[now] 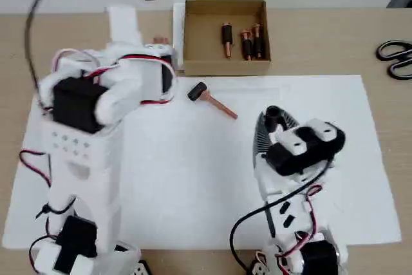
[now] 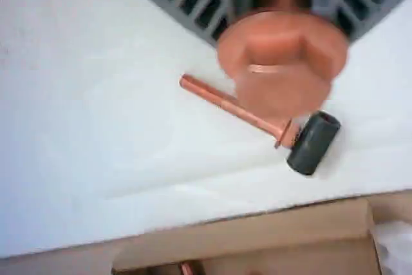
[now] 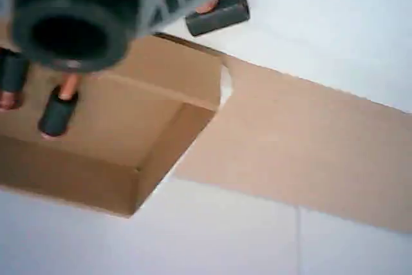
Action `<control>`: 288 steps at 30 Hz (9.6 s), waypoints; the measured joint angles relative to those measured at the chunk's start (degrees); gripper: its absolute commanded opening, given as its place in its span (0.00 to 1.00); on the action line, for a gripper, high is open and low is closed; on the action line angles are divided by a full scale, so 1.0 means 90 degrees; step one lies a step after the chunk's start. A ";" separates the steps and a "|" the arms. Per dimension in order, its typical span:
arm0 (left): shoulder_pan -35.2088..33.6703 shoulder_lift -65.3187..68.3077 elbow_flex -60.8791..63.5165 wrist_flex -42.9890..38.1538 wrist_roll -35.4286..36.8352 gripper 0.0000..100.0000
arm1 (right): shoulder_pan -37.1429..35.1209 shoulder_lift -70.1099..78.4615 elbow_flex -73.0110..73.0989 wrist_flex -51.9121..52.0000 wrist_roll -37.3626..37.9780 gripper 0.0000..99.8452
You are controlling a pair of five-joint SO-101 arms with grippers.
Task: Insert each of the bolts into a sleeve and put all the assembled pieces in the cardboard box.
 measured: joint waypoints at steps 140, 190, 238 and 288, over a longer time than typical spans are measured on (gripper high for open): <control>0.1563 -0.6095 1.0120 -0.6799 0.0918 0.01 | -0.2422 -0.0049 0.1377 -0.0186 -0.0449 0.00; 0.1582 -0.5851 1.0325 -0.6535 0.0918 0.01 | -0.2422 -0.0039 0.1416 -0.0186 -0.0459 0.00; 0.1924 -0.5822 0.9963 -0.5158 0.1182 0.05 | -0.2383 -0.0039 0.1416 -0.0459 -0.0459 0.00; -0.5841 -0.5802 0.7678 -0.1758 -0.1631 0.26 | -0.0166 0.0772 -0.0352 -0.0479 0.0029 0.00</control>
